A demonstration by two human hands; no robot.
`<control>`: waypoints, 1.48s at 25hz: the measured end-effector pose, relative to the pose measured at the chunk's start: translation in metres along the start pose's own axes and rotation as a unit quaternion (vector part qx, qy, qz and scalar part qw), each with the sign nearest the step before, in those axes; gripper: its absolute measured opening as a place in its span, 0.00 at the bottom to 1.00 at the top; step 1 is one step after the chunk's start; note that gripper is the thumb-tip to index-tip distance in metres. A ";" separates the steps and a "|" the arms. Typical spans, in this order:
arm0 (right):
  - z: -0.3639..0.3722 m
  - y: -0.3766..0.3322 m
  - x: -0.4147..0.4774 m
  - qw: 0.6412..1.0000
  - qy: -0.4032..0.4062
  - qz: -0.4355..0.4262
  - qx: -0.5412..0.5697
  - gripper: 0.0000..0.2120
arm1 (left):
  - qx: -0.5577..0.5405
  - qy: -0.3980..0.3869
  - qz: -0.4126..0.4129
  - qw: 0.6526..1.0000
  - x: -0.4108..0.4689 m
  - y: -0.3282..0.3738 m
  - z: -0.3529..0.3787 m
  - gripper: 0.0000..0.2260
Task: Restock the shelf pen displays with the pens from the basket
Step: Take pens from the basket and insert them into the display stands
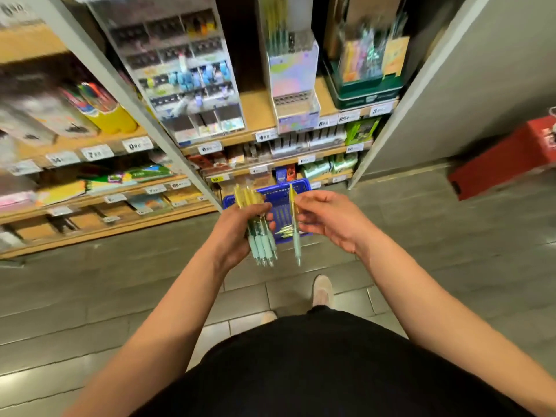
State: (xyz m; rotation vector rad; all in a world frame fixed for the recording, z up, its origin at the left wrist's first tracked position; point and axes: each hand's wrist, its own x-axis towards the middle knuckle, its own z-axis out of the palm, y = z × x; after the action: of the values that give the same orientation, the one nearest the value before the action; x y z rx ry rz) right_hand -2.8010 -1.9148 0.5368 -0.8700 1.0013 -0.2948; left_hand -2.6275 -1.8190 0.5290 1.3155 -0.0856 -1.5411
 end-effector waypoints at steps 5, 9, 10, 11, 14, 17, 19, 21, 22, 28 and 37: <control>-0.041 -0.049 0.010 0.999 -0.008 -0.035 -0.017 0.04 | -0.022 0.007 0.046 0.999 0.020 0.024 0.050 0.09; -0.069 -0.076 0.022 0.999 -0.020 -0.047 -0.012 0.05 | -0.037 0.029 0.058 0.997 0.035 0.029 0.085 0.08; -0.075 -0.081 0.025 0.998 -0.027 -0.048 -0.009 0.04 | -0.039 0.035 0.058 0.997 0.039 0.029 0.092 0.09; -0.080 -0.088 0.029 0.998 -0.035 -0.049 -0.010 0.03 | -0.043 0.037 0.060 0.997 0.043 0.031 0.098 0.10; -0.089 -0.106 0.042 0.997 -0.058 -0.051 -0.019 0.04 | -0.045 0.050 0.071 0.995 0.053 0.041 0.111 0.10; -0.090 -0.122 0.057 0.998 -0.047 -0.051 -0.005 0.04 | -0.024 0.065 0.065 0.995 0.059 0.057 0.114 0.07; -0.086 -0.133 0.070 0.998 -0.039 -0.055 0.005 0.04 | -0.023 0.057 0.068 0.996 0.068 0.070 0.114 0.07; -0.081 -0.140 0.086 0.997 -0.031 -0.067 0.009 0.05 | -0.030 0.049 0.083 0.995 0.079 0.084 0.111 0.07; -0.079 -0.143 0.094 0.997 -0.023 -0.074 0.014 0.05 | -0.032 0.047 0.090 0.994 0.086 0.090 0.109 0.08; -0.063 -0.155 0.151 0.992 0.035 -0.122 0.025 0.04 | -0.031 0.021 0.084 0.996 0.140 0.129 0.079 0.09; -0.063 -0.179 0.244 0.989 0.017 -0.144 0.025 0.06 | -0.020 0.015 0.099 0.995 0.240 0.166 0.052 0.13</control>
State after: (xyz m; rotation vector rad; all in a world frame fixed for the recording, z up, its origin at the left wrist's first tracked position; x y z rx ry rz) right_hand -2.6945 -2.2038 0.5067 -0.9682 0.8952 -0.5800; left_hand -2.5200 -2.0927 0.4920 1.2577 -0.1608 -1.3486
